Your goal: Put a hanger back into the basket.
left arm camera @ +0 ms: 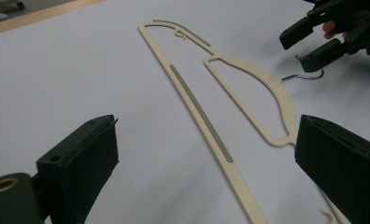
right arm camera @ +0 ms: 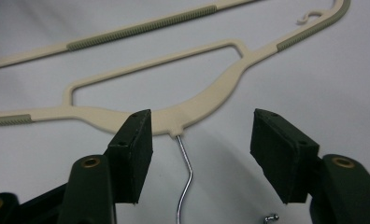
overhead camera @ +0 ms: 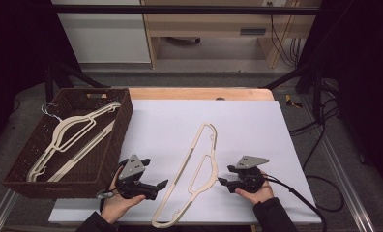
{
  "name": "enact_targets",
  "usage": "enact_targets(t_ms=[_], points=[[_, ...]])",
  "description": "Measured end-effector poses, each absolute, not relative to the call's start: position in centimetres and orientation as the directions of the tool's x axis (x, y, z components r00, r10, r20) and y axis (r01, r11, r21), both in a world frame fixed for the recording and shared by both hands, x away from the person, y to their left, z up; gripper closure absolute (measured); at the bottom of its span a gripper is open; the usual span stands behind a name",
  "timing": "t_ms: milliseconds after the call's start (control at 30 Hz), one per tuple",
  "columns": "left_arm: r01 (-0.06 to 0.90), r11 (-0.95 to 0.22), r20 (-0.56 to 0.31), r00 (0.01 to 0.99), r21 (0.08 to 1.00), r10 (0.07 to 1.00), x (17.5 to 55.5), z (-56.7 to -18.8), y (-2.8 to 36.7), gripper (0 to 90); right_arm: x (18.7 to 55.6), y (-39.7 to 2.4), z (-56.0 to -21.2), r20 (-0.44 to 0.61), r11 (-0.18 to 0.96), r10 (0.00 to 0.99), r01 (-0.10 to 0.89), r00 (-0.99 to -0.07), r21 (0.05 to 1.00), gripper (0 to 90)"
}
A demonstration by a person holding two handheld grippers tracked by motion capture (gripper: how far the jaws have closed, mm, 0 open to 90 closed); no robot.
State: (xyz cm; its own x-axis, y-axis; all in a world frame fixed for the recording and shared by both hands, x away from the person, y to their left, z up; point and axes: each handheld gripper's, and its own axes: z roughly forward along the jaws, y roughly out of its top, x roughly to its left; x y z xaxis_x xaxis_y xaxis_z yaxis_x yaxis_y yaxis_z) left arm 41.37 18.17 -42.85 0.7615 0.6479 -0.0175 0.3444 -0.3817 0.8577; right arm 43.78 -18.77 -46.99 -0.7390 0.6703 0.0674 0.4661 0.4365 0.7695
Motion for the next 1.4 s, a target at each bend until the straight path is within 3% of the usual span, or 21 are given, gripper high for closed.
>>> enact_targets(t_ms=[333, 633, 1033, 1400], points=[[0.348, -0.395, -0.016, 0.768, 0.851, 0.641, 41.4, -43.1, 17.9, 6.4, 44.2, -18.2, -48.0, 0.066, 0.506, 0.62, 0.462, -0.782, 0.728, 67.9], [0.346, -0.397, -0.014, 0.769, 0.85, 0.639, 41.3, -43.1, 17.9, 6.7, 44.2, -17.7, -48.0, 0.028, 0.556, 0.593, 0.435, -0.805, 0.708, 84.6], [0.348, -0.392, -0.034, 0.783, 0.851, 0.621, 41.2, -42.5, 16.8, 7.7, 44.7, -17.8, -47.8, 0.042, 0.584, 0.547, 0.416, -0.836, 0.697, 88.9], [0.337, -0.465, -0.029, 0.833, 0.818, 0.553, 41.6, -42.1, 11.0, 11.7, 44.4, -18.1, -46.4, 0.051, 0.577, 0.538, 0.411, -0.842, 0.706, 89.2]])
